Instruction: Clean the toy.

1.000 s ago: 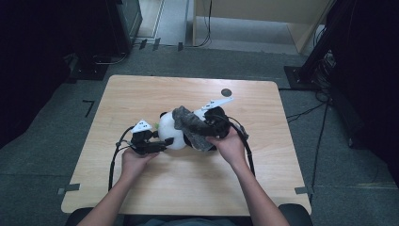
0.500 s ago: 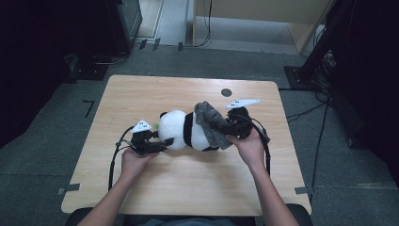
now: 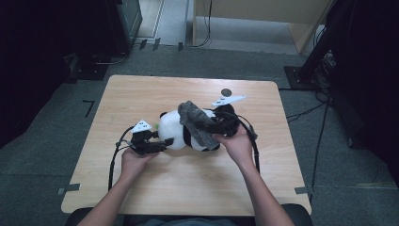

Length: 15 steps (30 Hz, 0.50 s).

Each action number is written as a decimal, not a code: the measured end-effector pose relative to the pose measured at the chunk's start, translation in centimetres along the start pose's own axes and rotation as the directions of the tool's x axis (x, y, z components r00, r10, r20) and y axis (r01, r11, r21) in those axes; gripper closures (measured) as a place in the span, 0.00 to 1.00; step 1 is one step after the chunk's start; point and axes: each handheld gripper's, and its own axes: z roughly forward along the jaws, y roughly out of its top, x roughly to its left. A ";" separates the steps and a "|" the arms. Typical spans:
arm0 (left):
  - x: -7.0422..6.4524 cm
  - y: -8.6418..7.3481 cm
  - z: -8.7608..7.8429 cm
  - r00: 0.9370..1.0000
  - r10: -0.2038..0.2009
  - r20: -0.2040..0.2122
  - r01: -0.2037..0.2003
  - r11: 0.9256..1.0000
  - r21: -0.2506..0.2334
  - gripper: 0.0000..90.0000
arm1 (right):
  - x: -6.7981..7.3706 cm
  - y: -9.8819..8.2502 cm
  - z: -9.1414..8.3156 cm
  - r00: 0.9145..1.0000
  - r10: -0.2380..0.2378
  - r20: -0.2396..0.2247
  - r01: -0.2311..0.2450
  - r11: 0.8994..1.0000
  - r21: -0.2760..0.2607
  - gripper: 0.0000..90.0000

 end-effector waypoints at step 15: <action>0.0 0.0 0.0 1.000 0.002 -0.002 -0.002 1.000 0.000 0.38 | 1.9 1.3 7.6 0.999 -0.011 -0.050 0.015 0.996 0.092 0.81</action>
